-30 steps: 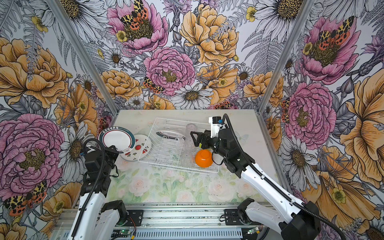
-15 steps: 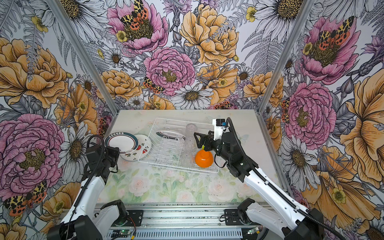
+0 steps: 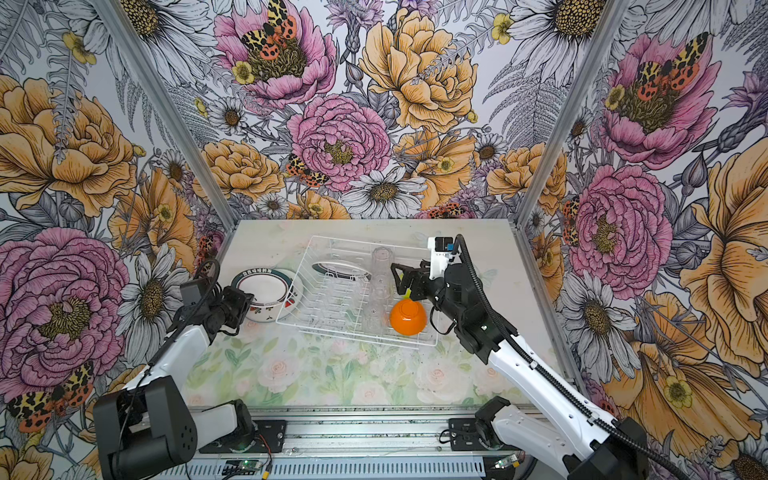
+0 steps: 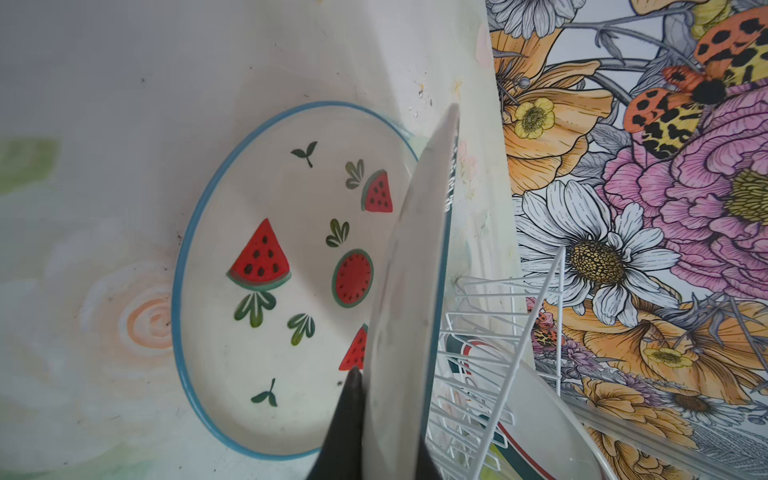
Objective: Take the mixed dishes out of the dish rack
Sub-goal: 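Lower the plate onto the watermelon plate with the left gripper while the right withdraws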
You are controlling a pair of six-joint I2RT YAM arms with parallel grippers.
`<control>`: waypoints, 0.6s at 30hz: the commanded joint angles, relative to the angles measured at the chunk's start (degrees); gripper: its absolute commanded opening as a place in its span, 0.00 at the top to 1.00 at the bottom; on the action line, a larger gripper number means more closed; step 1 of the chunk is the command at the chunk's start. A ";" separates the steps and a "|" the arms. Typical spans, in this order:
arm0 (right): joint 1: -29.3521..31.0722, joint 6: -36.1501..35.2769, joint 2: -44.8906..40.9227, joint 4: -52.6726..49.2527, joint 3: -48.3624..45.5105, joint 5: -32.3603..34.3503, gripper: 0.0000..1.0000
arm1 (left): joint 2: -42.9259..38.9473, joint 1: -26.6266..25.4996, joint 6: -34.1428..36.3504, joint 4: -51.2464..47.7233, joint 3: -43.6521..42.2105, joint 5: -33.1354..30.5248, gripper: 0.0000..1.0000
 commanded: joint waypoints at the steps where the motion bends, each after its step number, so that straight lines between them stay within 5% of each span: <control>1: -0.46 -0.83 -0.46 -0.10 -0.64 0.91 0.06 | 1.68 -0.45 2.16 0.25 2.71 2.97 1.00; 15: -1.00 -0.72 -0.20 -0.18 -0.66 0.74 0.06 | 6.54 0.08 7.20 -4.32 5.33 6.14 0.99; 18: -1.14 -0.68 -0.11 -0.19 -0.88 0.74 0.06 | 7.94 0.24 8.44 -5.49 6.67 6.81 0.76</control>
